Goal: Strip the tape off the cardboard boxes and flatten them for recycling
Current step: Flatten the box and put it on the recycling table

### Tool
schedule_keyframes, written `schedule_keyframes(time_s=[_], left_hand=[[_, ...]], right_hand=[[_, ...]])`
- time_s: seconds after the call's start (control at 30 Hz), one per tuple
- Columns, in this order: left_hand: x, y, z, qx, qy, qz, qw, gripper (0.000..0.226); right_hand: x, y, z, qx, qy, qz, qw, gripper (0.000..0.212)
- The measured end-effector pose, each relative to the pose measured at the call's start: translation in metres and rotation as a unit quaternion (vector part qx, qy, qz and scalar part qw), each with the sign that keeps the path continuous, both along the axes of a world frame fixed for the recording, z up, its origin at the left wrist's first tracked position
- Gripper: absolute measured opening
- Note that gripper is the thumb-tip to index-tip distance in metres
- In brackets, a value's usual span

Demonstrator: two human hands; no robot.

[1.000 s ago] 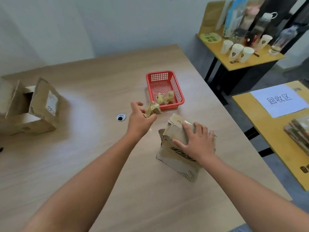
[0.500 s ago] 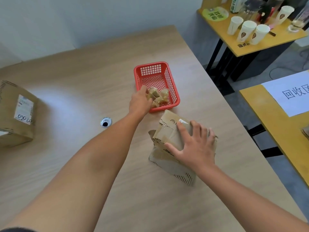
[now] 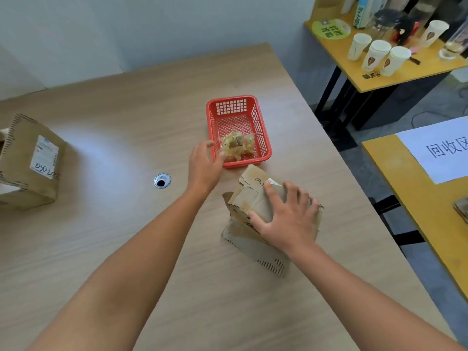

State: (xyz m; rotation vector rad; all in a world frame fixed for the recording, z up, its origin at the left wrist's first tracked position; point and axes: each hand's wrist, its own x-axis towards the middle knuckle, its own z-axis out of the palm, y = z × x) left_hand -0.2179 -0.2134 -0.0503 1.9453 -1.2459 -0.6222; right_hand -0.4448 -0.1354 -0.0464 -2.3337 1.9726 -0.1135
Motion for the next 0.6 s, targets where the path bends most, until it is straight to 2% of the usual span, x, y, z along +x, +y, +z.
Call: schedule_keyframes(time_s=[0.07, 0.13, 0.2, 0.3, 0.47, 0.53, 0.6], left_hand=[[-0.008, 0.046, 0.000, -0.016, 0.019, 0.001, 1.000, 0.033], [-0.013, 0.099, -0.004, -0.019, 0.043, -0.008, 0.999, 0.030], [-0.015, 0.152, -0.007, 0.009, 0.098, -0.022, 0.995, 0.039], [0.000, 0.217, -0.010, 0.038, 0.149, 0.006, 0.988, 0.053], [0.058, 0.300, -0.006, 0.081, 0.137, 0.050, 0.986, 0.071], [0.077, 0.324, -0.002, 0.091, 0.103, 0.066, 0.988, 0.066], [0.090, 0.344, 0.003, 0.084, 0.053, 0.054, 0.994, 0.051]], right_hand=[[0.000, 0.004, 0.006, 0.052, 0.017, 0.009, 0.998, 0.083], [0.002, 0.014, 0.009, 0.120, -0.022, 0.034, 0.992, 0.076], [0.008, 0.037, 0.009, 0.192, -0.102, 0.075, 0.973, 0.070], [0.025, 0.090, 0.004, 0.230, -0.178, 0.135, 0.947, 0.067], [0.075, 0.178, -0.003, 0.269, -0.256, 0.152, 0.916, 0.073], [0.095, 0.206, -0.003, 0.281, -0.274, 0.142, 0.909, 0.079], [0.114, 0.228, -0.001, 0.290, -0.276, 0.146, 0.905, 0.089]])
